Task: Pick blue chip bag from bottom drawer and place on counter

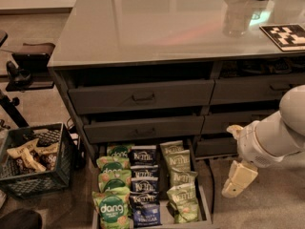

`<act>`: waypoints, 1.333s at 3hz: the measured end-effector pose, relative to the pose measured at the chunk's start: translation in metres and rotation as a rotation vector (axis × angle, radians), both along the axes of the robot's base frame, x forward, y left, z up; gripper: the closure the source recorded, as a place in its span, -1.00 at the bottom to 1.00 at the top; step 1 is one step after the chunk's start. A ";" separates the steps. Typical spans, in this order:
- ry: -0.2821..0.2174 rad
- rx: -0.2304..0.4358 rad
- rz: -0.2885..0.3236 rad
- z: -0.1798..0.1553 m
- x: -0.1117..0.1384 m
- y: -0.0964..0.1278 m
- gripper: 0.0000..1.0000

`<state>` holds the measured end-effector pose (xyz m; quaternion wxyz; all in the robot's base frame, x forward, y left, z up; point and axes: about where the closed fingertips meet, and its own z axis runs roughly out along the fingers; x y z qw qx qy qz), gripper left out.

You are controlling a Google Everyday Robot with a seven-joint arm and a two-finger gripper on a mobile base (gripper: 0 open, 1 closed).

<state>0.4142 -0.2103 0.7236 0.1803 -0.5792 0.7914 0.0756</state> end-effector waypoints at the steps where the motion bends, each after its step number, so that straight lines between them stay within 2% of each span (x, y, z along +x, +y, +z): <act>1: 0.000 0.000 0.000 0.000 0.000 0.000 -1.00; 2: -0.002 0.023 0.029 -0.026 -0.001 0.013 -1.00; 3: 0.030 0.084 0.052 -0.098 0.008 0.039 -1.00; 4: 0.048 0.162 0.065 -0.161 0.027 0.060 -1.00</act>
Offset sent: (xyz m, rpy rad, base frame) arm -0.0011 0.0367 -0.0796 0.0719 -0.0051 0.0807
